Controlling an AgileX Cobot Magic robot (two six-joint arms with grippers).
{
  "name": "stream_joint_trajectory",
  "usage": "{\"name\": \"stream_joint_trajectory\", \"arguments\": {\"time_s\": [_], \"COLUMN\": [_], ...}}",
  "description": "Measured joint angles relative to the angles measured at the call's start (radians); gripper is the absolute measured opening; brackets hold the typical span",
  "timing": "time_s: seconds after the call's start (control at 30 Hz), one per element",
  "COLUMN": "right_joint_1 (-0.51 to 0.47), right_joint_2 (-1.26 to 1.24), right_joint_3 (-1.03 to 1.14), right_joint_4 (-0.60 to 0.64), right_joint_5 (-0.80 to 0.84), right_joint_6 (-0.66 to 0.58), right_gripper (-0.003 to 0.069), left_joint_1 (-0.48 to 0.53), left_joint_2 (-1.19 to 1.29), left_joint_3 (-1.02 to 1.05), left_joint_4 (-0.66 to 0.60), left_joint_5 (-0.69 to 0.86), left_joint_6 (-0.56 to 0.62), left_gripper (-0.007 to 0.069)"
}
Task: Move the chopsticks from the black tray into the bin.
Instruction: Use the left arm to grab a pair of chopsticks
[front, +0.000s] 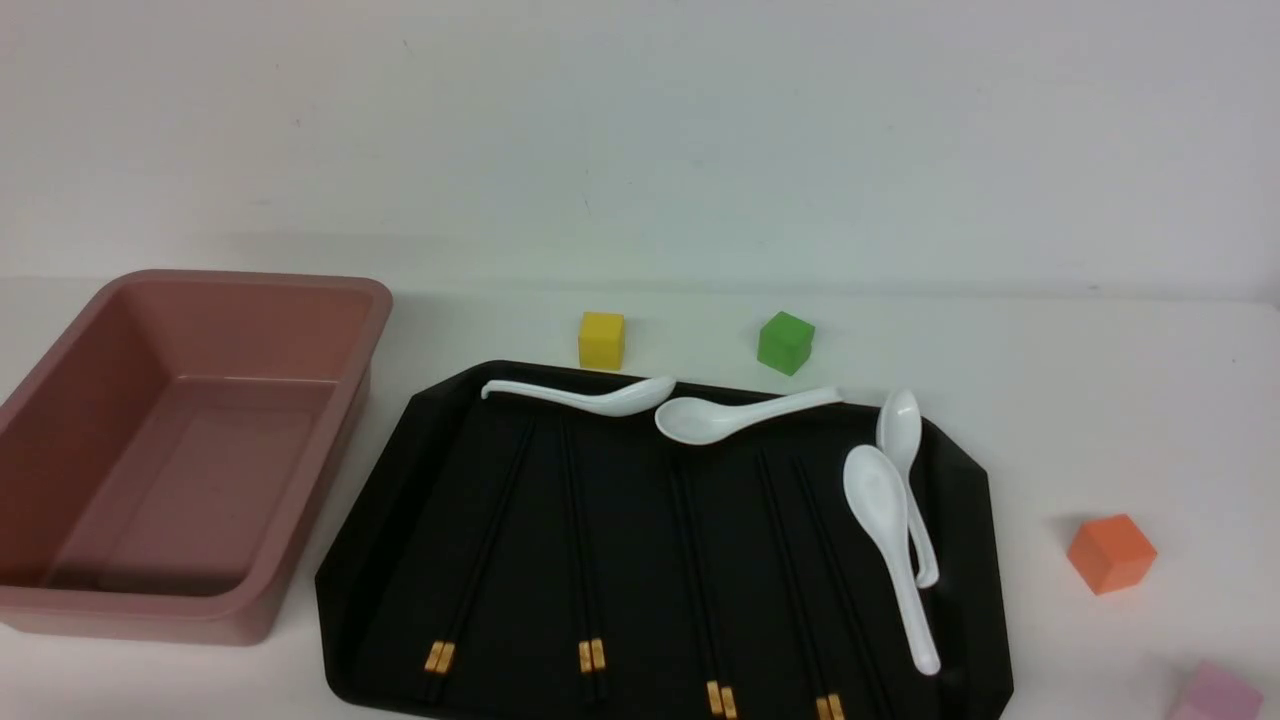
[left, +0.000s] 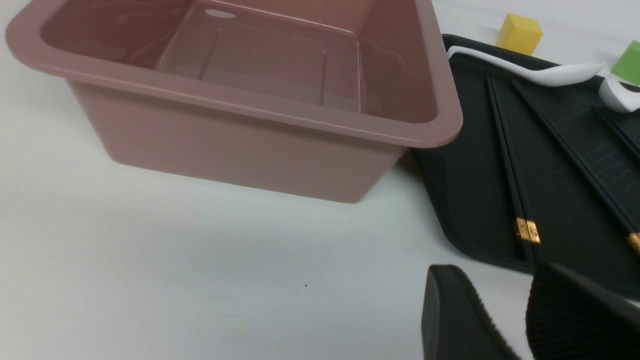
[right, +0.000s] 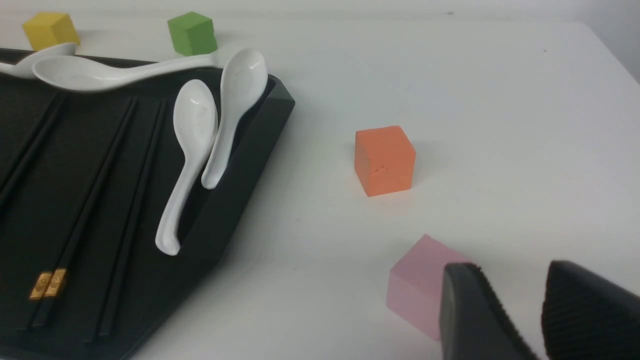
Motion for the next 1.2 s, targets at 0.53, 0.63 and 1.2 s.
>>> {"name": "stream_joint_trajectory", "arguments": {"time_s": [0.53, 0.63, 1.2], "right_joint_1": [0.000, 0.000, 0.000], "right_joint_2": [0.000, 0.000, 0.000], "right_joint_3": [0.000, 0.000, 0.000], "right_joint_4": [0.000, 0.000, 0.000], "right_joint_5": [0.000, 0.000, 0.000], "right_joint_6": [-0.002, -0.002, -0.002], "right_gripper": [0.0240, 0.0240, 0.0240], "left_joint_1": [0.000, 0.000, 0.000], "left_joint_2": [0.000, 0.000, 0.000], "left_joint_3": [0.000, 0.000, -0.127], "left_joint_4": [-0.723, -0.957, -1.079], "left_joint_5": [-0.005, -0.021, -0.154], "left_joint_6": [-0.500, -0.631, -0.264], "left_gripper": [0.0239, 0.0239, 0.0139]}}
